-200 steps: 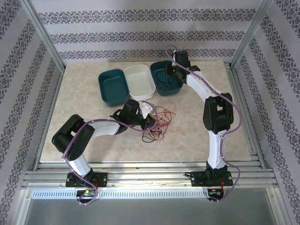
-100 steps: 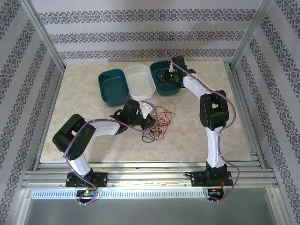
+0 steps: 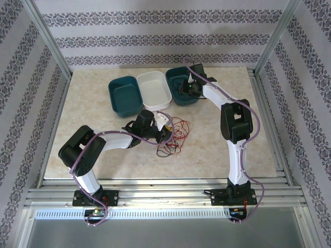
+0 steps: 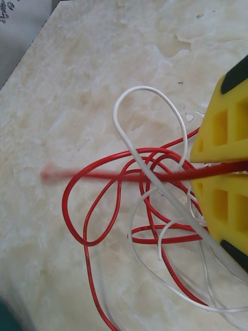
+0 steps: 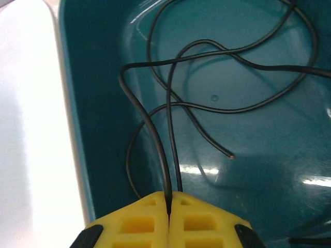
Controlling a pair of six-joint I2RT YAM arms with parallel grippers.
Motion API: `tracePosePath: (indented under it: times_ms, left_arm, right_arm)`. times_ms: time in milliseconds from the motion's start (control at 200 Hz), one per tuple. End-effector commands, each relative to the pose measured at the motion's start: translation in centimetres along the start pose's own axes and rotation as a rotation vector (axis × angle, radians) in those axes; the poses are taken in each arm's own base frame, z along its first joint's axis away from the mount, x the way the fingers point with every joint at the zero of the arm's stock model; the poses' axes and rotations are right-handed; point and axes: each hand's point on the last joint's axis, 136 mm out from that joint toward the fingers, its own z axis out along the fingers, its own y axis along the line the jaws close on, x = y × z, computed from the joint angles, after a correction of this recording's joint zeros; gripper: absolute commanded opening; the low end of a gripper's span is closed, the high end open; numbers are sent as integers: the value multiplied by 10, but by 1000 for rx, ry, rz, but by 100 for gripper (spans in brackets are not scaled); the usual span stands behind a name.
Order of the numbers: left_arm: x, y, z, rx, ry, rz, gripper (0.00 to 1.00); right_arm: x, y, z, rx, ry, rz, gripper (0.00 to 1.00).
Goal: Untangle the cables
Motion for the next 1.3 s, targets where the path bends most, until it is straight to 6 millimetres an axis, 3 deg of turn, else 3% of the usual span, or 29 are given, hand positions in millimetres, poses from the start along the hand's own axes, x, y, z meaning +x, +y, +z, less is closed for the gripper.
tracePosePath:
  times_ms: [0, 175, 330, 680, 924, 1044, 1294]
  left_arm:
    - [-3, 2, 0, 8, -21, -6, 13]
    - [-3, 1, -1, 9, -21, -5, 13]
    - [-6, 0, -2, 9, -25, -8, 13]
    - [-8, -2, -9, -3, -28, -2, 14]
    - [-11, -1, -10, -9, -36, -6, 15]
    - [-11, 0, -9, -9, -35, -9, 14]
    - [-14, 1, -10, -18, -47, -22, 14]
  right_arm:
    - [4, -18, -1, 70, 14, 18, 0]
    - [0, -20, -3, 93, 10, -4, 7]
    - [-6, -18, -11, 102, 0, -28, 21]
    - [-30, -1, -67, 112, -103, -97, 40]
    - [-35, 10, -106, 101, -169, -130, 44]
    - [-26, 19, -114, 77, -162, -145, 39]
    - [3, 33, -131, 10, -148, -138, 39]
